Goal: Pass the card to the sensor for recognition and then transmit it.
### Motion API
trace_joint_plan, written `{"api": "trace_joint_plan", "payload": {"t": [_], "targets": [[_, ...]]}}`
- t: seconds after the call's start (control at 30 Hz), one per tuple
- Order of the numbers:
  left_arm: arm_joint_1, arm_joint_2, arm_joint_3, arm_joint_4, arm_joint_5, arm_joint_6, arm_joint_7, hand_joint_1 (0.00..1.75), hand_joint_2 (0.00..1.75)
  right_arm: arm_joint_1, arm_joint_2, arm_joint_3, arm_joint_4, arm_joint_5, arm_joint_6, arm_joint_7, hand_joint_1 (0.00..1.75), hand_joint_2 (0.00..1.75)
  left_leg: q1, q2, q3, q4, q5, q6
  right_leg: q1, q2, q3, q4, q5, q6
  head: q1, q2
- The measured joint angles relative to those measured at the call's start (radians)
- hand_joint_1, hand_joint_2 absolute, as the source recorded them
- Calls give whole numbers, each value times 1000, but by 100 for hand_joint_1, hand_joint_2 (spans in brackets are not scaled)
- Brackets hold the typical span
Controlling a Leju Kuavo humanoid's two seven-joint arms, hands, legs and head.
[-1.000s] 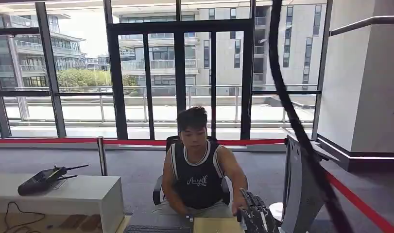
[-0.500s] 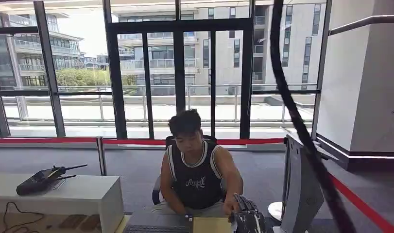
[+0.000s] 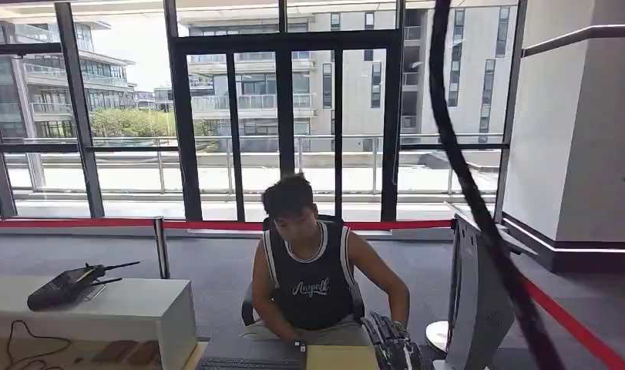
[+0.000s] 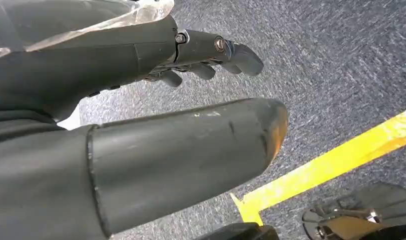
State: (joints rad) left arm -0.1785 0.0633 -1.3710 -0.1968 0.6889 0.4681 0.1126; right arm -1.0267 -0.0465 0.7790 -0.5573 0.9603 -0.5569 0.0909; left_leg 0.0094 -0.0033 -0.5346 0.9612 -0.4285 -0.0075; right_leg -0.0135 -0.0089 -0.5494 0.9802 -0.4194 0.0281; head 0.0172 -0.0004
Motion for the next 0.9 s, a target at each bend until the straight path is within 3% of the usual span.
{"api": "trace_joint_plan", "payload": {"t": [0.17, 0.2, 0.47, 0.67, 0.9], "targets": [[13, -2, 2, 0, 27, 18, -10, 0, 0, 30, 3, -40, -26, -213, 42, -107, 0, 0, 0, 0, 0, 0, 0, 0, 0, 0, 0, 0, 0, 0, 0, 0], [18, -2, 2, 0, 31, 18, -10, 0, 0, 46, 3, -51, -44, -268, 67, -128, 0, 175, 0, 0, 0, 0, 0, 0, 0, 0, 0, 0, 0, 0, 0, 0], [38, -2, 6, 0, 59, 30, -14, 0, 0, 271, -43, -99, -247, -534, 175, -194, 0, 175, 0, 0, 0, 0, -1, 0, 0, 0, 0, -1, 0, 0, 0, 0], [39, 0, 12, 0, 61, 34, -7, 0, 0, 427, -94, -115, -366, -595, 200, -218, 0, 175, 0, 0, 0, 0, -1, 0, 0, 0, 0, -1, 0, 0, 0, 0], [39, 0, 12, 0, 51, 36, -7, 0, 0, 525, -148, -153, -445, -605, 177, -216, 0, 175, 0, 0, 0, 0, -1, 0, 0, 0, 0, -1, 0, 0, 0, 0]]}}
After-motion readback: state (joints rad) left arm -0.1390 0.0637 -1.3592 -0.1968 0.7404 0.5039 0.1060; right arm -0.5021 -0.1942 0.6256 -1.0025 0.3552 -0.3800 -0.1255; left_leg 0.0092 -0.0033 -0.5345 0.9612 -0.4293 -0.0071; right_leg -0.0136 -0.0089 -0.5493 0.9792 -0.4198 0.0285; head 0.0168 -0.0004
